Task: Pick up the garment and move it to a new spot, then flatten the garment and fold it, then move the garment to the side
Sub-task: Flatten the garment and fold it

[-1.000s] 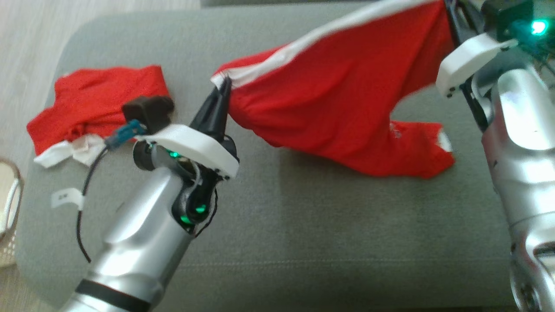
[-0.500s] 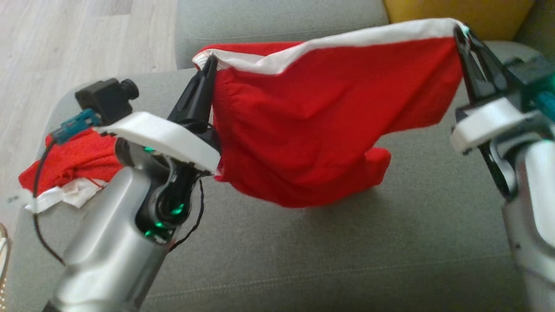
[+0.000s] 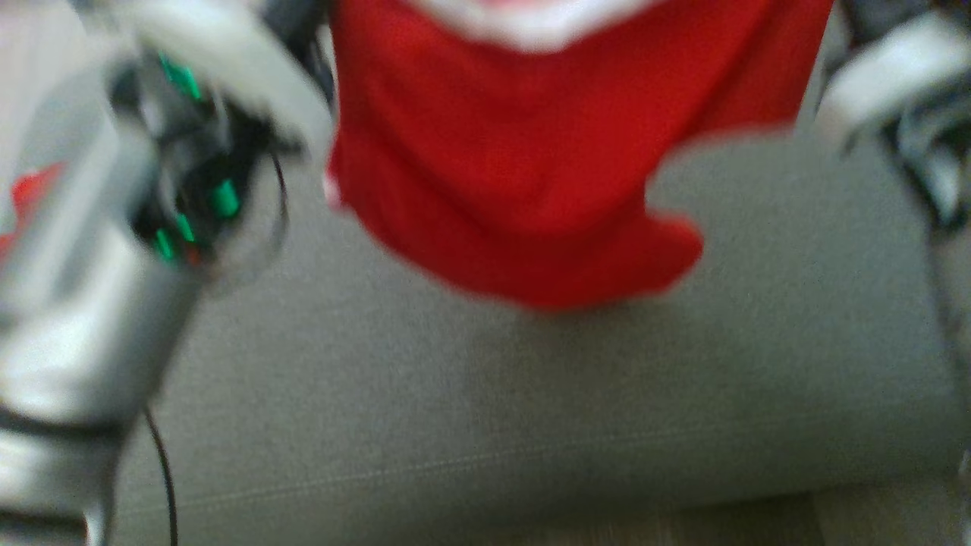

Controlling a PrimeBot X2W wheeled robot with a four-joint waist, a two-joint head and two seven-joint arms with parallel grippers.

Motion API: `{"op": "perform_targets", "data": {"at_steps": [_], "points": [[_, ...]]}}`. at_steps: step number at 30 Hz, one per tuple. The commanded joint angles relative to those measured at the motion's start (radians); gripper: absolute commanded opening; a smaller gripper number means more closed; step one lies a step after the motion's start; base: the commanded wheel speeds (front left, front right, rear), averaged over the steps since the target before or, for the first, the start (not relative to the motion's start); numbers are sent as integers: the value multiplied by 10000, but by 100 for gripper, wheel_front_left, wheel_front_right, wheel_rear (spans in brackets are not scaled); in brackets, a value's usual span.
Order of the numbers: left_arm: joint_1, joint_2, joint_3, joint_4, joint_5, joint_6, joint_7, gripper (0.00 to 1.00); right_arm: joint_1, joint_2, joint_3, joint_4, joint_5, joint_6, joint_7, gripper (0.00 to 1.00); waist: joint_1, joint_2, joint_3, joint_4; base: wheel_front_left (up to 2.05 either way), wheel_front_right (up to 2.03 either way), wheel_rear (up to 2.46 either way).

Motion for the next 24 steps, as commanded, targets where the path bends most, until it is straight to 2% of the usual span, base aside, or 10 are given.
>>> {"op": "perform_targets", "data": {"at_steps": [1,3,6,9,11,14,18,24], "points": [[-1216,364,569,-34,166,-119,66,0,-1001,-158,198,-49,-6,67,-45,0,0,-1,1306,-206,0,0,0],[-2574,361,548,764,529,-340,126,0,-2490,-124,266,876,-74,67,-334,0,0,-1,2043,-336,0,0,0],[-4434,216,518,2025,1165,-680,-253,0,-4587,371,-434,2419,-291,67,-1088,0,0,-1,2923,-494,0,0,0],[-5887,-53,560,3230,1752,-1054,-1225,0,-6142,858,-1377,3762,-943,67,-2196,0,0,-1,3501,-551,0,0,0],[-6618,-416,717,4357,1966,-1343,-2320,0,-6883,1414,-2128,4794,-1583,67,-3258,0,0,-1,3766,-597,0,0,0],[-6552,-793,698,5268,1986,-1687,-3162,0,-6818,1931,-2404,5735,-1870,67,-3978,0,0,-1,3777,-676,0,0,0],[-5780,-1331,221,6121,2030,-2230,-3658,0,-5949,2162,-1596,6846,-1962,67,-4249,0,0,-1,3737,-572,0,0,0],[-4508,-1471,-329,7172,2283,-2563,-4211,0,-4679,2236,-822,7832,-1542,67,-4441,0,0,-1,3429,-547,0,0,0]]}}
